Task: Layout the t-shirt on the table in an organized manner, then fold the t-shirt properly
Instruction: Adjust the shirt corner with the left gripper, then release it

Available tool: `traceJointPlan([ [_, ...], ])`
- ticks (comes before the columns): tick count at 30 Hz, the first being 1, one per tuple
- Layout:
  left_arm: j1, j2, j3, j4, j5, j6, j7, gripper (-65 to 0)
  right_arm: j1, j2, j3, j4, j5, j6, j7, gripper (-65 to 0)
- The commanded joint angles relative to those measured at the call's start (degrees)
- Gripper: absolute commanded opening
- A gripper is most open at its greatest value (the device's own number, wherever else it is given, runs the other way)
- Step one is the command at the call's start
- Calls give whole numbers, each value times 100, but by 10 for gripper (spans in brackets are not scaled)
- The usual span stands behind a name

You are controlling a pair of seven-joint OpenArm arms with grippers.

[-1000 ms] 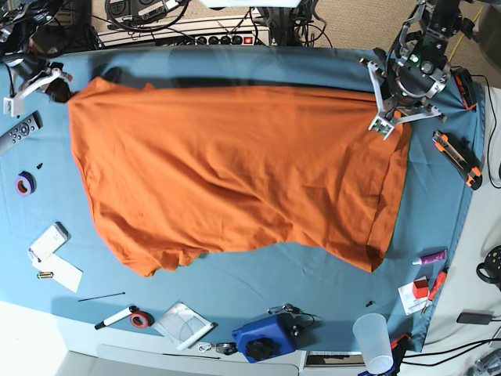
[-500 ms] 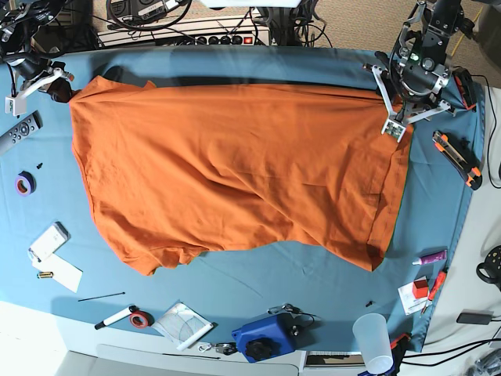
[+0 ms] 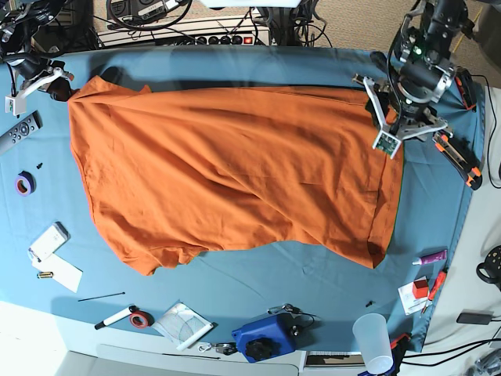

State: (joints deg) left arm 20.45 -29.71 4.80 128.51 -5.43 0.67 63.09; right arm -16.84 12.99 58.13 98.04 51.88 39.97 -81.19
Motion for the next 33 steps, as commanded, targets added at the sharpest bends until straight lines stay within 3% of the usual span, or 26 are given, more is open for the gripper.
traceJointPlan([
  [1, 37, -59, -22, 90, 28, 44, 4, -370, 2, 111, 44, 96, 42, 3, 119, -650],
  [7, -50, -50, -22, 0, -175, 109, -402, -371, 2, 109, 44, 96, -50, 3, 119, -650],
  [16, -702, 420, -22, -1263, -682, 68, -310, -370, 2, 96, 44, 96, -52, 0, 119, -650],
  [21, -791, 466, -22, -1410, -684, 37, -140, -377, 2, 96, 44, 96, -50, 2, 119, -650],
  [23, -782, 466, -22, -1410, -680, 42, -7, -443, 2, 98, 44, 96, -50, 0, 119, -650],
  [26, -758, 466, -22, -1408, -669, 44, -7, -648, 4, 96, 44, 96, -48, 0, 119, -650],
  [33, -597, 463, -22, -1401, 48, 376, 210, -650, 4, 98, 44, 96, -48, 0, 119, -650],
])
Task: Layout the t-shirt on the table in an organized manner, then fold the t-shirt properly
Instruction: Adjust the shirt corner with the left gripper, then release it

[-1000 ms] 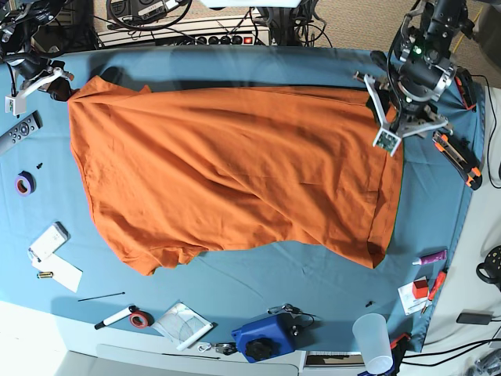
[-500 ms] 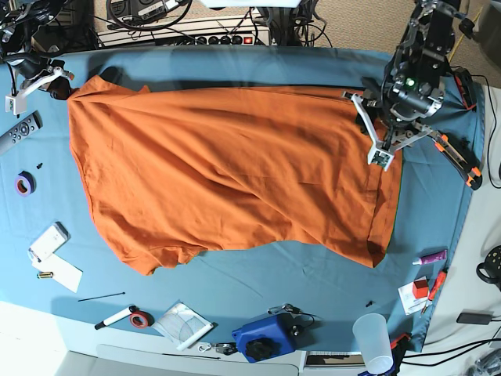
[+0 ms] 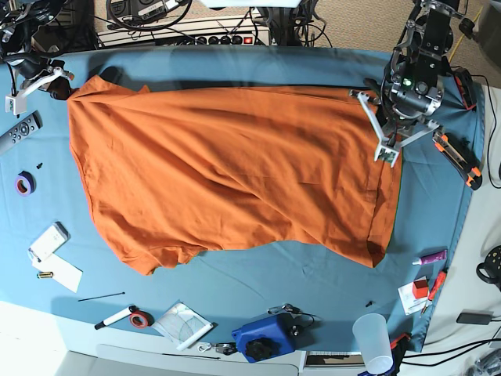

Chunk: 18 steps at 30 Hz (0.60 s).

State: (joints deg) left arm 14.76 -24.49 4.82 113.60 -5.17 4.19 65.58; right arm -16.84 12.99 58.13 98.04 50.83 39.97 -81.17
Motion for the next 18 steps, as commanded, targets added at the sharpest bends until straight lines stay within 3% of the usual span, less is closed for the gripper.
traceJointPlan([
  [1, 15, -61, -24, 92, 133, 83, -42, -650, 4, 98, 44, 96, 57, 0, 117, -650],
  [13, 695, -59, -24, 752, 214, -90, -4, -650, 83, 98, 44, 96, 55, 2, 117, -650],
  [18, 702, -59, -24, 756, 726, 249, 2, -650, 81, 98, 44, 96, 57, 3, 117, -650],
])
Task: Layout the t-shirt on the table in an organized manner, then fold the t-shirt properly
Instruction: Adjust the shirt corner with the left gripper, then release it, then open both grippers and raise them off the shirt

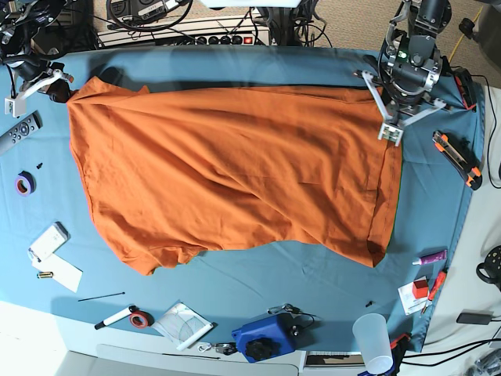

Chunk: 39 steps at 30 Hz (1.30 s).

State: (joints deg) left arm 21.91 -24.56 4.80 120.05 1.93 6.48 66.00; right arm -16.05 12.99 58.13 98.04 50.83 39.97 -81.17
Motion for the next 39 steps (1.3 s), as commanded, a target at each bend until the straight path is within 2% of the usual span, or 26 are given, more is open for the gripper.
traceJointPlan([
  [1, -11, -52, -22, 111, 96, 17, -37, -631, 2, 98, 44, 96, 57, 3, 117, -628],
  [3, 0, -50, -22, 111, 337, 15, -37, -591, 0, 98, 44, 96, 57, 3, 117, -535],
  [5, 0, -50, -22, 114, 693, 15, -13, -569, 2, 98, 44, 96, 81, 3, 117, -491],
  [8, -2, -50, -22, 116, 1154, 22, 142, -569, 2, 101, 44, 96, 398, 3, 117, -491],
  [13, -20, -52, -22, 133, 1287, 20, 149, -569, 107, 116, 44, 111, 1821, 3, 117, -491],
  [17, -15, -57, -22, 302, 1405, 17, 157, -569, 452, 120, 44, 352, 1786, 3, 117, -491],
  [20, -17, -96, -22, 372, 2234, 22, 214, -569, 509, 184, 57, 822, 1534, 3, 117, -491],
  [21, -15, -142, -22, 374, 2507, 109, 251, -569, 507, 208, 94, 1025, 1397, 3, 117, -492],
  [23, 2, -273, -22, 372, 2938, 675, 321, -570, 490, 208, 267, 1440, 1161, 3, 117, -492],
  [25, 0, -446, -50, 372, 3156, 1023, 387, -578, 391, 208, 463, 1777, 1084, 3, 117, -492],
  [26, 0, -522, -111, 372, 3152, 1204, 382, -602, 317, 208, 549, 1891, 1056, 3, 117, -492],
  [28, 0, -581, -393, 372, 3121, 1390, 323, -650, 151, 205, 695, 1961, 861, 3, 117, -492],
  [32, -2, -579, -1591, 372, 2726, 1366, -57, -650, -221, 79, 894, 1958, 302, 3, 117, -492],
  [35, -2, -581, -2752, 372, 1670, 968, -385, -650, -400, -63, 911, 1891, 212, 3, 117, -492],
  [39, 0, -581, -4113, 372, -249, 127, -560, -650, -411, -240, 898, 1541, 275, 3, 117, -492],
])
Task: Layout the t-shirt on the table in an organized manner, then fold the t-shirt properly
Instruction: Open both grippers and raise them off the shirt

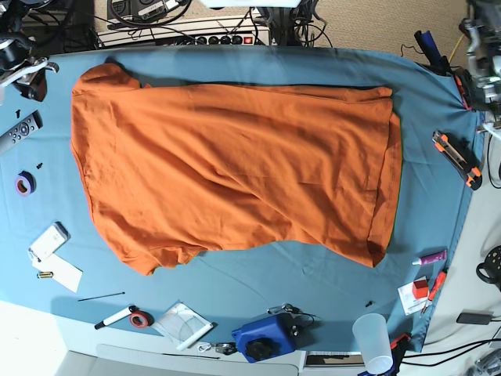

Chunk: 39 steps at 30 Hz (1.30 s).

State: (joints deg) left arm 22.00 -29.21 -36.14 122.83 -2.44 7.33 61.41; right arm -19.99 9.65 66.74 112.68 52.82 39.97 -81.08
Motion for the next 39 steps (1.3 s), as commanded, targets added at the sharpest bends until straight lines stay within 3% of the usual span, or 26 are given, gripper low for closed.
traceJointPlan([
  [1, -9, -116, -278, 94, -186, -151, -105, -650, -17, 63, 35, -50, 116, 3, 108, -492],
  [5, -7, -114, -890, 94, -844, -592, -103, -650, -17, 39, 35, -769, 136, 3, 108, -491],
  [7, -7, -114, -979, 94, -949, -612, -101, -650, -17, 42, 35, -1130, 251, 3, 108, -491],
  [13, -9, -114, -977, 94, -1373, -748, -101, -650, -17, 39, 33, -1606, 1438, 3, 108, -491],
  [17, -7, -114, -975, 94, -1451, -745, -98, -650, -151, 55, -85, -1604, 1681, 3, 108, -489],
  [22, -7, -111, -975, 92, -1495, -745, -101, -650, -527, 70, -688, -1604, 1652, 3, 108, -334],
  [27, -7, -111, -975, 94, -1585, -748, -83, -650, -570, 61, -1193, -1604, 1248, 3, 108, -330],
  [33, -7, -111, -975, 94, -1585, -745, -83, -650, -557, 33, -1714, -1604, 232, 3, 267, -330],
  [36, -7, -109, -975, 94, -1587, -745, -81, -650, -518, 33, -1873, -1604, 195, 3, 426, -330],
  [39, -7, -109, -975, 94, -1631, -745, -11, -650, -402, 33, -1906, -1604, 197, 3, 192, -362],
])
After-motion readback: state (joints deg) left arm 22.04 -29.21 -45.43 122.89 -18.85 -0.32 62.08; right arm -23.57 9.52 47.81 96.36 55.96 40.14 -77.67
